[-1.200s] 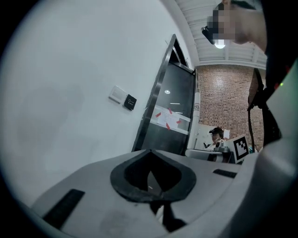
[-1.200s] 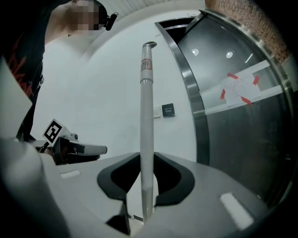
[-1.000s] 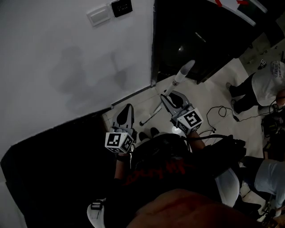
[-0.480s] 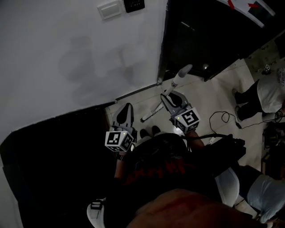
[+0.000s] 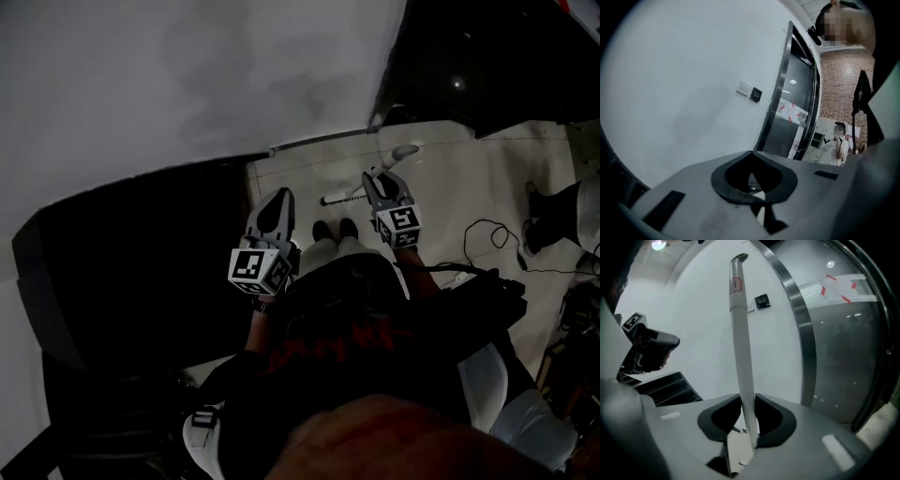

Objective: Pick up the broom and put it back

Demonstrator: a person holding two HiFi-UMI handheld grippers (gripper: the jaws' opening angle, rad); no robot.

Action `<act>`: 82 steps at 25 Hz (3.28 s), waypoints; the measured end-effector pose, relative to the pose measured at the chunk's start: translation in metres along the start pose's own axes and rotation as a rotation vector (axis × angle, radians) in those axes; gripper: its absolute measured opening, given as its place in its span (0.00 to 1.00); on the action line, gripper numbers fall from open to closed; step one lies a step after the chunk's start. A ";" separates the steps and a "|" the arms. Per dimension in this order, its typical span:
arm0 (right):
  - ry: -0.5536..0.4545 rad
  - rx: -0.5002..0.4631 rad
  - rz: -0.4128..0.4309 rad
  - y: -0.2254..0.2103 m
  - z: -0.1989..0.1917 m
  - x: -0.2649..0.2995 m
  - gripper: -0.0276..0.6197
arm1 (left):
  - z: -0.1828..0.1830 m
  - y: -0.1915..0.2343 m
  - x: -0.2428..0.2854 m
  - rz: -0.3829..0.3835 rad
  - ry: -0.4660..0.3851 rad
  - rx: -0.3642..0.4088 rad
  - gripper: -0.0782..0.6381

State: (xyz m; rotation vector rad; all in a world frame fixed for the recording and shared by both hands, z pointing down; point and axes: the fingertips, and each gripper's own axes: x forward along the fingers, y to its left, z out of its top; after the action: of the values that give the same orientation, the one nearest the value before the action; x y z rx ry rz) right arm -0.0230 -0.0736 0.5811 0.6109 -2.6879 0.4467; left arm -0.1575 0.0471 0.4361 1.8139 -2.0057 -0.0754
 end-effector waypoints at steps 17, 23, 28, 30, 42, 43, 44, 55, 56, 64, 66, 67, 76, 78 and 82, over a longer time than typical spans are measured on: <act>0.529 -0.152 0.118 -0.064 -0.242 0.201 0.18 | -0.094 0.059 -0.015 0.281 0.240 -0.327 0.12; 0.512 -0.191 0.093 -0.087 -0.223 0.312 0.18 | -0.136 0.105 -0.014 0.369 0.356 -0.410 0.11; 0.582 -0.013 0.006 -0.118 -0.204 0.354 0.23 | -0.151 0.105 0.005 0.328 0.447 -0.437 0.11; 0.565 0.067 -0.038 -0.126 -0.201 0.346 0.26 | -0.153 0.098 0.003 0.298 0.467 -0.457 0.11; 0.247 0.057 0.074 -0.008 -0.132 0.159 0.05 | -0.152 0.045 -0.065 0.149 0.338 -0.565 0.12; 0.231 0.053 0.106 0.015 -0.128 0.134 0.05 | -0.155 0.037 -0.081 0.143 0.336 -0.554 0.12; 0.213 0.051 0.130 0.037 -0.122 0.109 0.04 | -0.158 0.030 -0.096 0.144 0.336 -0.533 0.12; -0.033 0.116 0.197 0.206 -0.082 -0.187 0.04 | -0.181 -0.090 -0.260 -0.090 0.233 -0.330 0.12; -0.050 0.108 0.197 0.218 -0.079 -0.213 0.04 | -0.174 -0.098 -0.271 -0.099 0.208 -0.316 0.12; -0.256 -0.008 0.117 0.270 -0.029 -0.342 0.04 | -0.145 -0.175 -0.336 -0.205 -0.068 -0.308 0.12; -0.276 -0.002 0.111 0.265 -0.023 -0.352 0.04 | -0.146 -0.185 -0.336 -0.187 -0.076 -0.258 0.12; -0.284 -0.004 0.106 0.263 -0.021 -0.356 0.04 | -0.145 -0.189 -0.333 -0.187 -0.071 -0.226 0.12; -0.324 -0.025 0.156 0.262 -0.011 -0.368 0.04 | -0.125 -0.201 -0.308 -0.184 -0.091 -0.124 0.12; -0.325 -0.032 0.155 0.257 -0.004 -0.368 0.04 | -0.116 -0.210 -0.299 -0.198 -0.091 -0.114 0.12; -0.326 -0.028 0.145 0.237 0.013 -0.364 0.04 | -0.101 -0.227 -0.276 -0.245 -0.089 -0.121 0.12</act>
State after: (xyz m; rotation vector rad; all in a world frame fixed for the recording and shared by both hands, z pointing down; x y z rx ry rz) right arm 0.1722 0.2538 0.3715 0.5210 -3.0573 0.3730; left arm 0.1034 0.3044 0.3772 1.9989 -1.7837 -0.3489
